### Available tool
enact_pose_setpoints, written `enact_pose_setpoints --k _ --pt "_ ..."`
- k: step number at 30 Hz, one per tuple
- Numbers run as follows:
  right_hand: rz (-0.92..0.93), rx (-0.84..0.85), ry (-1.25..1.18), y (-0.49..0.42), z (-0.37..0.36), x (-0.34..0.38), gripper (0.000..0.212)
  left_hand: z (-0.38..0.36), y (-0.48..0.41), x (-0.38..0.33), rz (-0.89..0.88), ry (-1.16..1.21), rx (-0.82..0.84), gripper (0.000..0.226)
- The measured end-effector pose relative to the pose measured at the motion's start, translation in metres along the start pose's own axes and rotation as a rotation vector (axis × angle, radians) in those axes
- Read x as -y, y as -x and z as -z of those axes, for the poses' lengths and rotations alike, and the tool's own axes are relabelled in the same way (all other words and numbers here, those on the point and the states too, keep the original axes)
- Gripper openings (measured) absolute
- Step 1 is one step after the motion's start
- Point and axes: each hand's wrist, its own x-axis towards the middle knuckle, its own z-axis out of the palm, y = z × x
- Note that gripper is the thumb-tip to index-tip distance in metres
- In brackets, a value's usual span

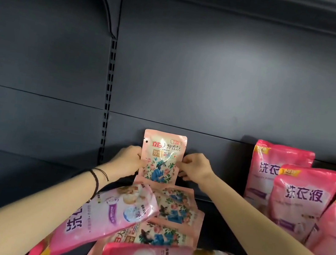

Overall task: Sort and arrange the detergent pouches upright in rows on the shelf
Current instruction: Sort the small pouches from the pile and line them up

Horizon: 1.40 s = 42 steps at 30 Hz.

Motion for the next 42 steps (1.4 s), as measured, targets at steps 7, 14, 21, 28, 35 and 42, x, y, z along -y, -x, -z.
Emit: enact_pose_setpoints --k 7,14,21,28,35,42 --pt "0.157 -0.127 -0.03 0.008 0.027 -0.007 0.012 -0.013 -0.005 -0.024 -0.132 0.183 0.028 0.028" --pt "0.057 -0.448 -0.026 0.024 0.055 -0.035 0.015 -0.061 -0.004 -0.057 -0.23 0.294 0.162 0.026" --pt "-0.043 -0.441 0.169 0.036 0.073 -0.05 0.01 -0.1 -0.002 -0.077 -0.251 0.309 0.21 0.034" --pt "-0.159 -0.297 0.134 0.048 0.066 -0.059 0.014 -0.102 0.0 -0.069 -0.331 0.126 0.25 0.039" --pt "-0.152 -0.183 -0.082 0.052 0.057 -0.054 0.028 -0.08 0.013 -0.057 -0.346 0.048 0.289 0.037" --pt "-0.104 -0.087 -0.126 0.055 0.041 -0.043 0.027 -0.056 0.02 -0.043 -0.257 0.113 0.322 0.037"
